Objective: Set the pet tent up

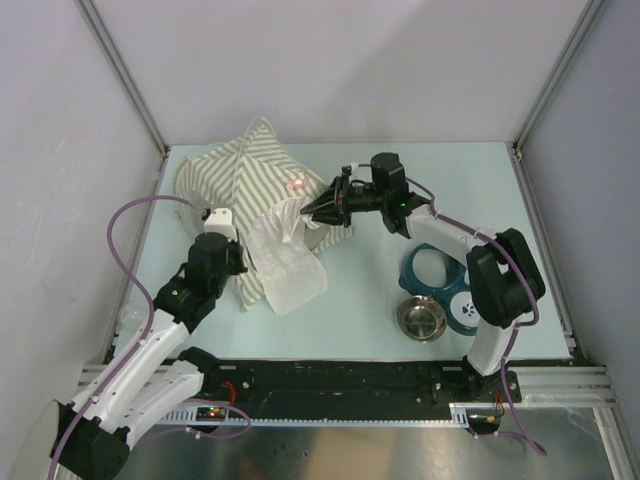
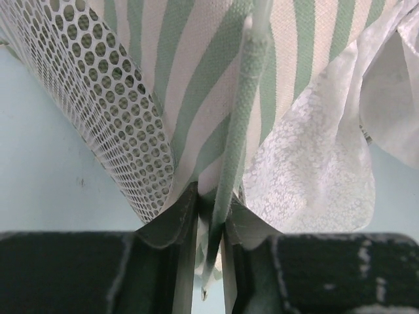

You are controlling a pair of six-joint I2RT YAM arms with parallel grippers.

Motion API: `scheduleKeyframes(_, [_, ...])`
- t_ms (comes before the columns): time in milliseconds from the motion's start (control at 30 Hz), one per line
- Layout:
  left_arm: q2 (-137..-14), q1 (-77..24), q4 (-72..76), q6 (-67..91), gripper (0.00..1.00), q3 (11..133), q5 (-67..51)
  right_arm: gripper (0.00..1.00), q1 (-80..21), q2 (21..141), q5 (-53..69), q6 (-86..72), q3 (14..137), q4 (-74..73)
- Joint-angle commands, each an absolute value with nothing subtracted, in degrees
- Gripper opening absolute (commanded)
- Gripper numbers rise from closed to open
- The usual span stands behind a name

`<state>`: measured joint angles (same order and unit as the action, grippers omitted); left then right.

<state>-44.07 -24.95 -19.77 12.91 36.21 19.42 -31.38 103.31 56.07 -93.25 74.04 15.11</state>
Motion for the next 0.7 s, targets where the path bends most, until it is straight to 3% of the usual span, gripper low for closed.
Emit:
scheduleKeyframes(0, [-45.20,-24.35,-18.75,12.63,0.22,38.25,22.91,0.33,-31.35,98.00,54.96,-84.68,77.35,10.39])
scheduleKeyframes(100, [-44.82,-24.35,-18.46,12.58,0.22,38.03,22.63,0.55,-31.47,95.12,41.36,-58.78,80.51,-13.91])
scheduleKeyframes(267, [-43.74,-24.38,-18.36,12.53,0.24,37.48,22.35,0.61,-32.37,93.00,24.56,-37.12,79.68,-31.25])
scheduleKeyframes(367, [-43.35,-24.37,-18.31,12.68,0.26,37.26,22.49,0.65,-35.48,87.77,11.06,-29.47,74.02,-29.30])
scheduleKeyframes(433, [-43.03,-24.35,-18.35,12.95,0.28,37.09,22.41,0.62,-36.47,85.33,6.06,-26.57,68.82,-24.79])
scheduleKeyframes(533, [-42.86,-24.35,-18.32,13.22,0.31,36.95,22.12,0.55,-37.12,83.52,7.24,-20.44,63.17,-15.01])
scheduleKeyframes(667, [-42.56,-24.40,-18.28,13.12,0.37,36.82,21.50,0.61,-42.55,83.95,5.71,-8.70,59.17,-4.46])
